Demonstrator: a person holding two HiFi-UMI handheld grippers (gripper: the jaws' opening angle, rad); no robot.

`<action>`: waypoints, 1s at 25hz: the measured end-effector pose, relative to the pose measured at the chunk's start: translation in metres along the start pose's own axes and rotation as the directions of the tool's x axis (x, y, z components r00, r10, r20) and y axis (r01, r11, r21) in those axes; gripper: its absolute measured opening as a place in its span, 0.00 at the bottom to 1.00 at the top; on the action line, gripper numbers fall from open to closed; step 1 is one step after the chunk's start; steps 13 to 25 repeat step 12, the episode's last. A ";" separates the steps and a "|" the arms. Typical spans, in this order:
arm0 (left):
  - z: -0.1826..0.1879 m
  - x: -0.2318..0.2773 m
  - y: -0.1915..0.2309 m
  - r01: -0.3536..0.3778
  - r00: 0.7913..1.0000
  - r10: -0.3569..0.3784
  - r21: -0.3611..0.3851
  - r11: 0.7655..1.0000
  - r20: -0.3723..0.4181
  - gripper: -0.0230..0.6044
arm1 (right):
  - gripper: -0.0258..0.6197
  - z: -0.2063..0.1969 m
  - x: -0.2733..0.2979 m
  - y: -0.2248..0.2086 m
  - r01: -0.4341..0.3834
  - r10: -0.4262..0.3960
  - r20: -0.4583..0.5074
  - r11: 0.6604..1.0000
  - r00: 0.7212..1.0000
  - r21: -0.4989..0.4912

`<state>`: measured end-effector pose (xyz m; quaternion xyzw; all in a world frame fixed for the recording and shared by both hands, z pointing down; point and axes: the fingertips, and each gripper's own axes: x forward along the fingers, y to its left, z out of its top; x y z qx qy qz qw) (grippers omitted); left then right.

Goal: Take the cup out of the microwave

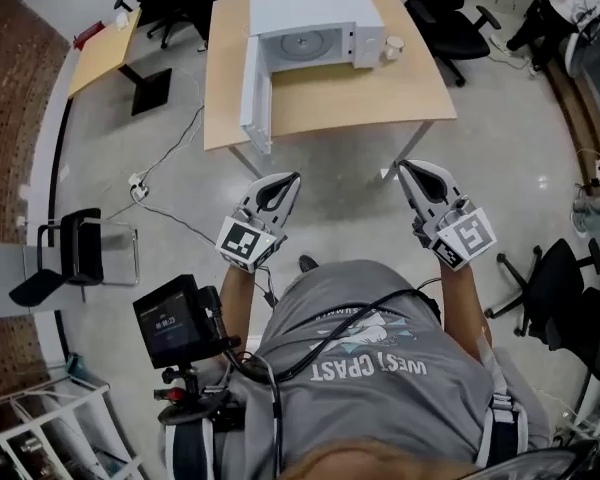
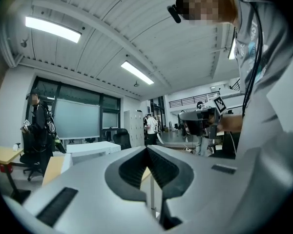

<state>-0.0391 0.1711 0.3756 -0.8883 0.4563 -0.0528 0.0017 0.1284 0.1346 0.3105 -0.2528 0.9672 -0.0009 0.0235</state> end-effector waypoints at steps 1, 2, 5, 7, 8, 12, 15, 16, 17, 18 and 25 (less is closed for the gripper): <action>-0.001 0.011 -0.009 0.023 1.000 -0.023 0.005 1.000 -0.007 0.11 | 0.06 0.002 -0.011 -0.003 0.010 -0.010 0.003 1.000 1.000 0.000; 0.000 0.022 -0.019 0.046 0.999 -0.046 0.010 0.999 -0.004 0.11 | 0.06 0.001 -0.023 -0.006 0.021 -0.021 0.004 1.000 1.000 -0.001; -0.005 0.045 -0.053 0.095 0.995 -0.095 0.019 0.995 -0.018 0.11 | 0.06 -0.011 -0.059 -0.008 0.046 -0.046 -0.013 0.999 0.999 0.006; -0.010 0.053 -0.073 0.108 0.994 -0.108 0.017 0.994 -0.031 0.11 | 0.06 -0.023 -0.079 -0.008 0.050 -0.049 -0.034 0.999 0.998 0.018; -0.012 0.058 -0.082 0.113 0.993 -0.112 0.011 0.994 -0.034 0.11 | 0.06 -0.027 -0.088 -0.008 0.050 -0.049 -0.044 0.998 0.998 0.022; -0.019 0.079 -0.111 0.131 0.990 -0.131 0.000 0.991 -0.049 0.11 | 0.06 -0.034 -0.117 -0.018 0.055 -0.054 -0.066 0.998 0.996 0.025; -0.019 0.079 -0.111 0.131 0.990 -0.131 0.000 0.991 -0.049 0.11 | 0.06 -0.034 -0.117 -0.018 0.055 -0.054 -0.066 0.998 0.996 0.025; -0.019 0.079 -0.111 0.131 0.990 -0.131 0.000 0.991 -0.049 0.11 | 0.06 -0.034 -0.117 -0.018 0.055 -0.054 -0.066 0.998 0.996 0.025; -0.019 0.079 -0.111 0.131 0.990 -0.131 0.000 0.991 -0.049 0.11 | 0.06 -0.034 -0.117 -0.018 0.055 -0.054 -0.066 0.998 0.996 0.025; -0.019 0.079 -0.111 0.131 0.990 -0.131 0.000 0.991 -0.049 0.11 | 0.06 -0.034 -0.117 -0.018 0.055 -0.054 -0.066 0.998 0.996 0.025; -0.019 0.079 -0.111 0.131 0.990 -0.131 0.000 0.991 -0.049 0.11 | 0.06 -0.034 -0.117 -0.018 0.055 -0.054 -0.066 0.998 0.996 0.025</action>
